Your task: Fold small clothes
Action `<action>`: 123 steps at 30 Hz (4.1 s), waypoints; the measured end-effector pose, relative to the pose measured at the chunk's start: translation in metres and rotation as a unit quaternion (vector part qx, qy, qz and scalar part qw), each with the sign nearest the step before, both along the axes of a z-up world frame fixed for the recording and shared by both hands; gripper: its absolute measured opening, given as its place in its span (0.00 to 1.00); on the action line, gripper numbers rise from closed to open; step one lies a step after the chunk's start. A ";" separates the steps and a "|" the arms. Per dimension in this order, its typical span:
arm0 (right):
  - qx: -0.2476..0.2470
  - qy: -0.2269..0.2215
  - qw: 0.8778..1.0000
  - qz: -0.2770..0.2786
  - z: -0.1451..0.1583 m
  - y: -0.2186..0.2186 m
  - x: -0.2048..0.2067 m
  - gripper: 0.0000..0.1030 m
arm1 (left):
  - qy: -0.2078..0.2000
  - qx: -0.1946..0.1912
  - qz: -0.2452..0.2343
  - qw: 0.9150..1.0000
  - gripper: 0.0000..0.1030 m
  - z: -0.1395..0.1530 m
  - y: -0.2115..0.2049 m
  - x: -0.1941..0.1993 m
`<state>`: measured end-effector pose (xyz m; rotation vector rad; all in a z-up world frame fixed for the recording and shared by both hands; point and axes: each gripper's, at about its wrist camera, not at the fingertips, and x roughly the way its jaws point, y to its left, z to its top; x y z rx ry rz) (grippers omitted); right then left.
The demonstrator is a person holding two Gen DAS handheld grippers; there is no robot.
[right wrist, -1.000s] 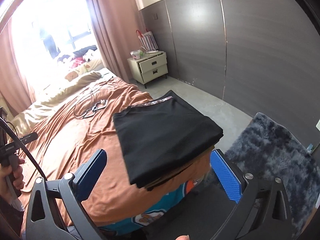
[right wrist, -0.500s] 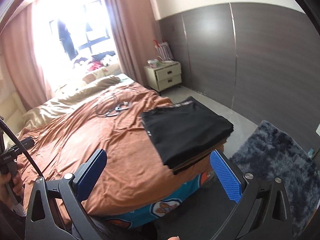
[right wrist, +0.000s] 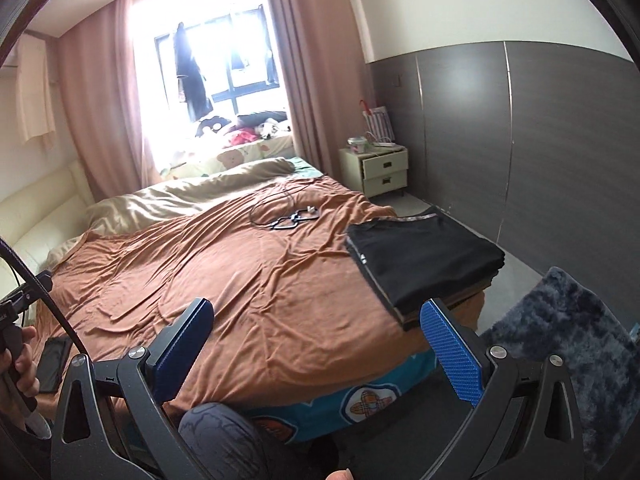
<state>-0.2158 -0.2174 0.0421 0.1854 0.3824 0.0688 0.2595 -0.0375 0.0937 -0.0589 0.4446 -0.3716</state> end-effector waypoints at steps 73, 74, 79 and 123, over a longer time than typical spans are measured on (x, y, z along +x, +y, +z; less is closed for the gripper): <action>-0.052 -0.044 0.998 0.013 -0.130 0.081 -0.109 1.00 | -0.058 0.015 0.131 0.990 1.00 -0.099 0.047 -0.207; -0.051 -0.044 0.998 0.013 -0.129 0.081 -0.109 1.00 | -0.058 0.015 0.130 0.990 1.00 -0.099 0.046 -0.207; -0.052 -0.049 0.997 0.012 -0.126 0.078 -0.110 1.00 | -0.059 0.016 0.128 0.990 1.00 -0.098 0.045 -0.207; -0.064 -0.059 0.996 0.015 -0.132 0.066 -0.105 1.00 | -0.059 0.016 0.125 0.990 1.00 -0.099 0.046 -0.213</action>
